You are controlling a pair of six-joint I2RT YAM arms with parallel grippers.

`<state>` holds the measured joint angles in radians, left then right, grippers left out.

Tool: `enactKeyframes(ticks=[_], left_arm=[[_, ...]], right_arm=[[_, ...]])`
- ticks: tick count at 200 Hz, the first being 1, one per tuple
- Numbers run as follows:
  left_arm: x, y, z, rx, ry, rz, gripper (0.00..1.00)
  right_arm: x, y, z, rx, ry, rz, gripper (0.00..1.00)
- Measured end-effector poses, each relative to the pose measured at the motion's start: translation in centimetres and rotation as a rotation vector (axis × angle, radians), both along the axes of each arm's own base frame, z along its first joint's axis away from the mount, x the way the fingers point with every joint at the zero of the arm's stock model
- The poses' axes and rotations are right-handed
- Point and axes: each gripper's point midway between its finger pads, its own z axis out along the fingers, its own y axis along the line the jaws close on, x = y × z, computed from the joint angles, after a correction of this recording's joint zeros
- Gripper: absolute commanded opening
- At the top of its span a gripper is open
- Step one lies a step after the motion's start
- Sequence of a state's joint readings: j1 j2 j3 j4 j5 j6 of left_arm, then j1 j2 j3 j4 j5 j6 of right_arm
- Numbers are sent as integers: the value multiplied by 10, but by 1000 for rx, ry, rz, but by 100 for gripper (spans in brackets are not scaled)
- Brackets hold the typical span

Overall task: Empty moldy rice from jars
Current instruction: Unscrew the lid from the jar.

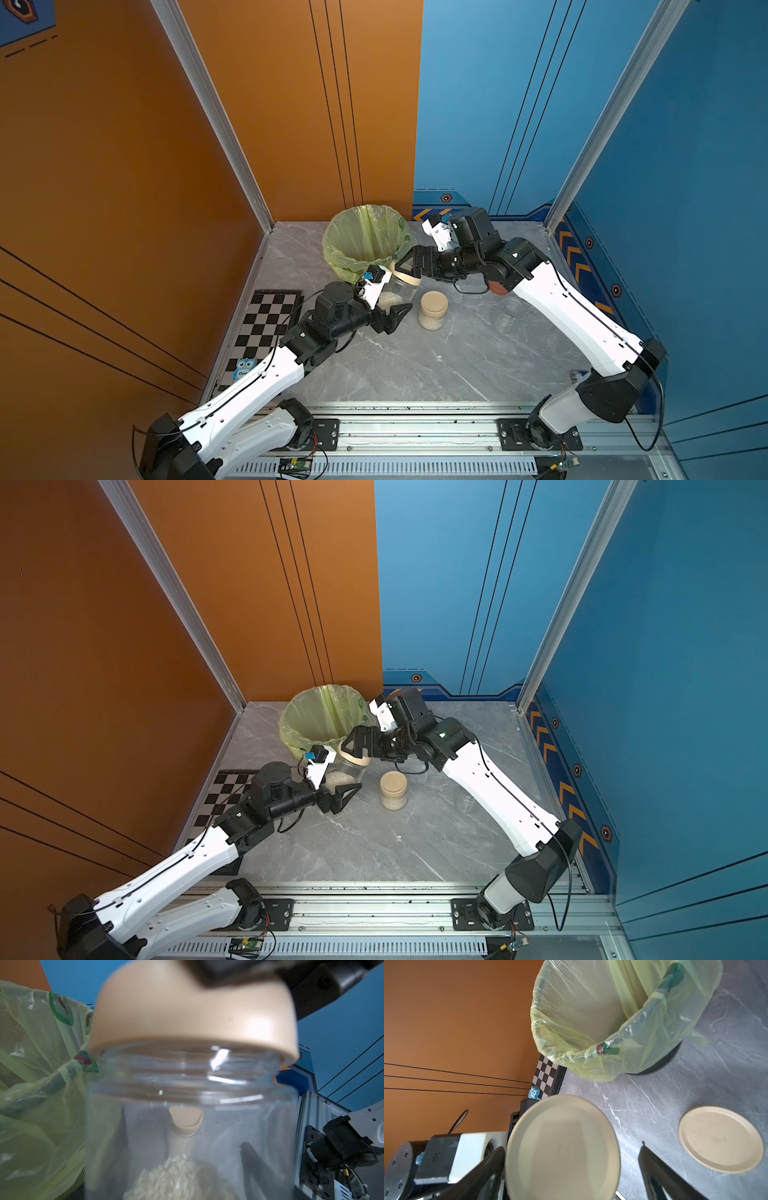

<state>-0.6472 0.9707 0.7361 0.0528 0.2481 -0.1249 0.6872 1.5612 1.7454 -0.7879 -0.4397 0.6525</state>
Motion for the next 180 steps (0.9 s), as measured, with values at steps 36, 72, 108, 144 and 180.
enactKeyframes(ticks=[36, 72, 108, 144, 180], left_arm=[[1, -1, -3, 4, 7, 0, 0], [1, -1, -3, 5, 9, -3, 0], [1, -2, -5, 7, 12, -4, 0], [1, -2, -4, 7, 12, -3, 0], [1, -2, -4, 7, 12, -3, 0]], right_arm=[[3, 3, -3, -1, 3, 1, 97], [3, 4, -3, 3, 4, 3, 93], [0, 6, -2, 16, 13, 21, 89], [-3, 10, -1, 31, 24, 49, 97], [-6, 12, -1, 39, 31, 63, 97]])
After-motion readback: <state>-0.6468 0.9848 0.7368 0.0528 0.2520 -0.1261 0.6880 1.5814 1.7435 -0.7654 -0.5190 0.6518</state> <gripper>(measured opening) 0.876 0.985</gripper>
